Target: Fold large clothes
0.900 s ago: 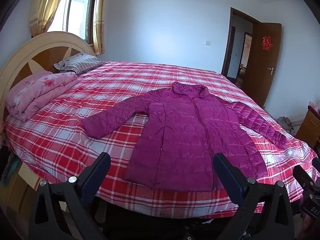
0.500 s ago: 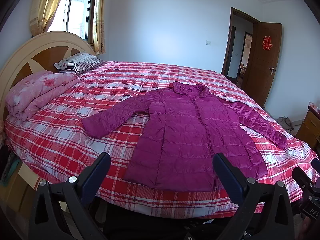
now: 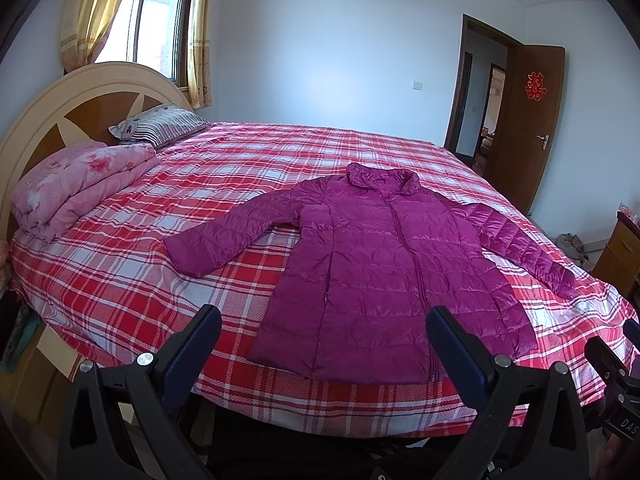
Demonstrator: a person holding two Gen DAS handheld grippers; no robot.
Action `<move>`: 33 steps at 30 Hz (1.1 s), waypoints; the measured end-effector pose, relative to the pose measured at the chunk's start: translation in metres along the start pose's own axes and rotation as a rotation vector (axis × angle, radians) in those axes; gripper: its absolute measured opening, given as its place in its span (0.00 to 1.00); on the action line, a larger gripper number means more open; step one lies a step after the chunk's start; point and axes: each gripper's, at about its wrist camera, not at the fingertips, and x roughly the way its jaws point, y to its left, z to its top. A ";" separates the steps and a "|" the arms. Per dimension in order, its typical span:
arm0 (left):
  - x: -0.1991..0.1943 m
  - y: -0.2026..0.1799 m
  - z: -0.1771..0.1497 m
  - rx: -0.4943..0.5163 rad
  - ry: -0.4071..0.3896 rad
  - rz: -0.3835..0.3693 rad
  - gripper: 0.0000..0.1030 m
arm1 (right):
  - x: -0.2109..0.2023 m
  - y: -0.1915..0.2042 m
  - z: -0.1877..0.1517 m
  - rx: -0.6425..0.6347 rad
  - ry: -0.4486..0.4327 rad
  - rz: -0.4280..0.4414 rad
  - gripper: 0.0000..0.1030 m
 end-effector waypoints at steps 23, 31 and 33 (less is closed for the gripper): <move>0.007 0.007 -0.001 -0.014 0.024 0.000 0.99 | 0.003 0.003 -0.002 -0.001 0.017 0.013 1.00; 0.033 0.005 0.001 0.041 0.040 0.040 0.99 | 0.019 -0.007 -0.005 0.011 0.031 0.151 1.00; 0.045 0.007 0.003 0.057 0.033 0.054 0.99 | 0.031 -0.012 -0.008 0.032 0.052 0.186 1.00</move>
